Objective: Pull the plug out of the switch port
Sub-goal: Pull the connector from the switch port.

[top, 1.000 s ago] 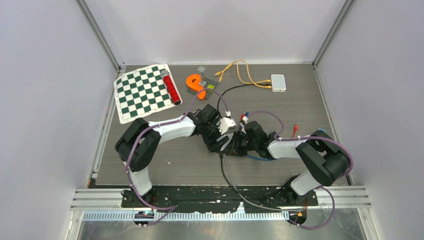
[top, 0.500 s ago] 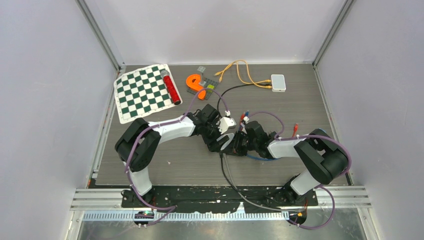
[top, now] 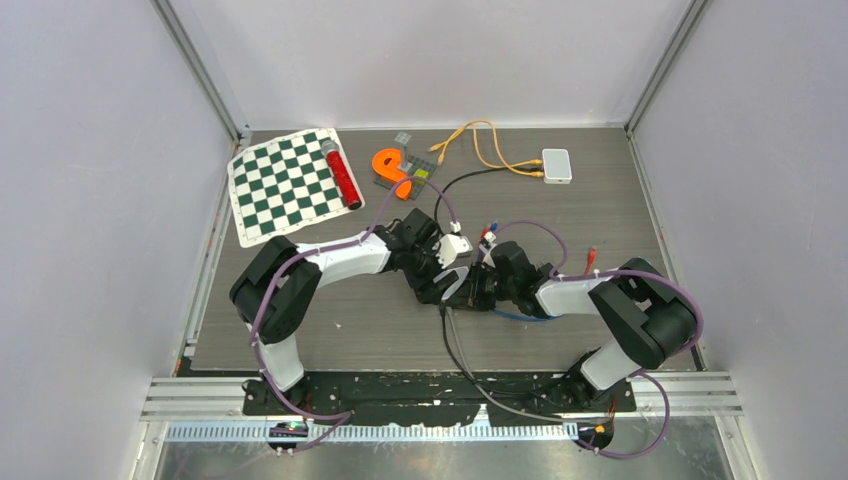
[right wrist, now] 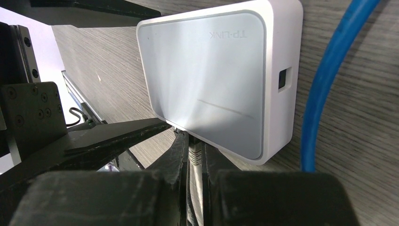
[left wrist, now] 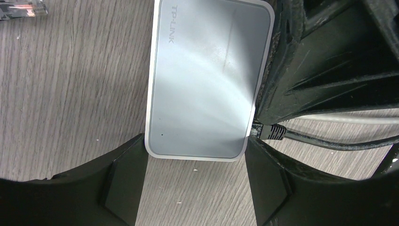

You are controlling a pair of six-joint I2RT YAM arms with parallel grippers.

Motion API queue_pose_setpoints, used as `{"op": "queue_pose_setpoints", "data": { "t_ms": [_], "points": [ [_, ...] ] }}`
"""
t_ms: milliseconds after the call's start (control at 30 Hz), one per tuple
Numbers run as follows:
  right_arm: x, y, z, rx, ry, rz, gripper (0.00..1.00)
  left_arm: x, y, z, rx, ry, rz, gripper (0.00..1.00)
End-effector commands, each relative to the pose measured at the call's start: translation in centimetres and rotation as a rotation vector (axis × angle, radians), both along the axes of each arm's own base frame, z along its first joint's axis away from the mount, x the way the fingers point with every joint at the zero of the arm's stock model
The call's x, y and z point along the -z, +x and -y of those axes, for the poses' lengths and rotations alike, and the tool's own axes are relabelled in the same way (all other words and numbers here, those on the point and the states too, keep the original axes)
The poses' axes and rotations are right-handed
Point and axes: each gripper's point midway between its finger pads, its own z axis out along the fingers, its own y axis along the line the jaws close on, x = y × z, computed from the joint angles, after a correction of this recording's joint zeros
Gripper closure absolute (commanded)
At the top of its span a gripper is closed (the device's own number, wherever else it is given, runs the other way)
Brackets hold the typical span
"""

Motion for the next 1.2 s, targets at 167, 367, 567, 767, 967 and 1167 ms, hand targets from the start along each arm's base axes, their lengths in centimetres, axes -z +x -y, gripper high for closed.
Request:
{"op": "queue_pose_setpoints", "data": {
  "t_ms": [167, 367, 567, 767, 967, 1167],
  "points": [
    [2.0, 0.3, 2.2, 0.070, -0.102, -0.017, 0.89, 1.4, -2.8, -1.0, 0.041, 0.043, -0.082, 0.50],
    [1.6, 1.7, 2.1, 0.111, -0.111, 0.001, 0.67, 1.5, -3.1, -1.0, 0.044, 0.041, -0.097, 0.50],
    [2.2, 2.2, 2.1, 0.124, -0.130, -0.002, 0.73, 1.4, -3.2, -1.0, 0.044, 0.035, -0.096, 0.50],
    [2.8, 1.1, 3.0, 0.089, -0.173, -0.001, 0.95, 1.3, -3.1, -0.9, 0.044, 0.034, -0.096, 0.50],
    [2.6, -0.6, 2.8, -0.011, -0.147, -0.004, 0.95, 1.3, -3.0, -0.8, 0.044, 0.034, -0.095, 0.50],
    [2.4, -1.1, 2.8, -0.012, -0.123, -0.004, 0.95, 1.4, -3.0, -0.7, 0.043, 0.034, -0.097, 0.50]
  ]
}}
